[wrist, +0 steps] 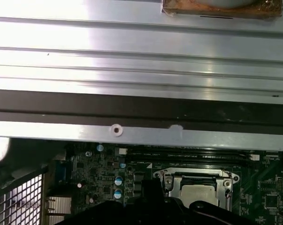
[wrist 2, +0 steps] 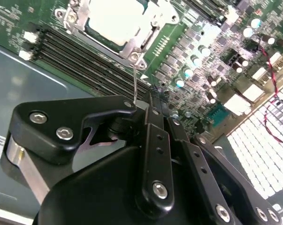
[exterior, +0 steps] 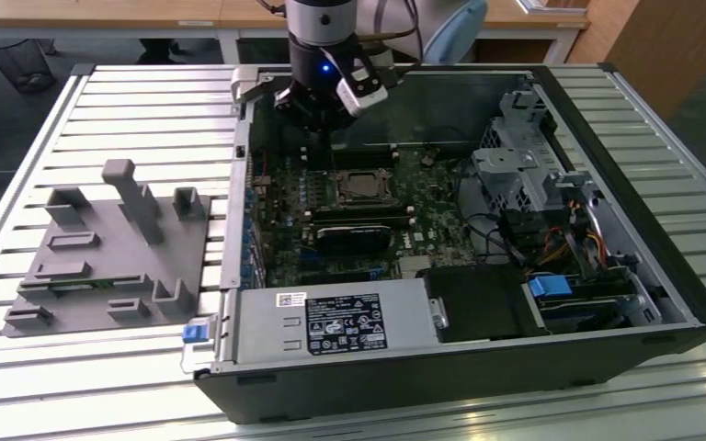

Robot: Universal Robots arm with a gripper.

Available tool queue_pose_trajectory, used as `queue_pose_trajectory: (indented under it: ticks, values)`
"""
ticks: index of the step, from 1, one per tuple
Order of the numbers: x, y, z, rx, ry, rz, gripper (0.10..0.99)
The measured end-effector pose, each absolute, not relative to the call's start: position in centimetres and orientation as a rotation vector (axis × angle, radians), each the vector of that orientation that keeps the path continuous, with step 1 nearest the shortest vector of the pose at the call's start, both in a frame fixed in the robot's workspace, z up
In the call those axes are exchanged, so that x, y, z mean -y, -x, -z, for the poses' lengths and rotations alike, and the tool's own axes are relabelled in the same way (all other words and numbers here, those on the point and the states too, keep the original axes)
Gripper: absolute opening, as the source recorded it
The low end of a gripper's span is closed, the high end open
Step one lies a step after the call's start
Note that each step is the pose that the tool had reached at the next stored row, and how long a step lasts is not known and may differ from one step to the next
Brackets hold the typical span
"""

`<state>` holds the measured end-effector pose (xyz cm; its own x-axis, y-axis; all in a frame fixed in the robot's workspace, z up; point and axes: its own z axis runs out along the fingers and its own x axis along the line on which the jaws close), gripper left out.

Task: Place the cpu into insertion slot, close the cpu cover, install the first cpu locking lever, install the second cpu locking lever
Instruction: 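Install the first cpu locking lever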

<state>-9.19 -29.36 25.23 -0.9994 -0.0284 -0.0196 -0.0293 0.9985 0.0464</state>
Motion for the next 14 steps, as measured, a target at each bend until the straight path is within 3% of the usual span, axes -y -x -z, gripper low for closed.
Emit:
queue_pose_trajectory:
  ticks: [14]
  values:
    - [29.3,5.6,-25.1,-3.122,0.04,-0.073,0.106]
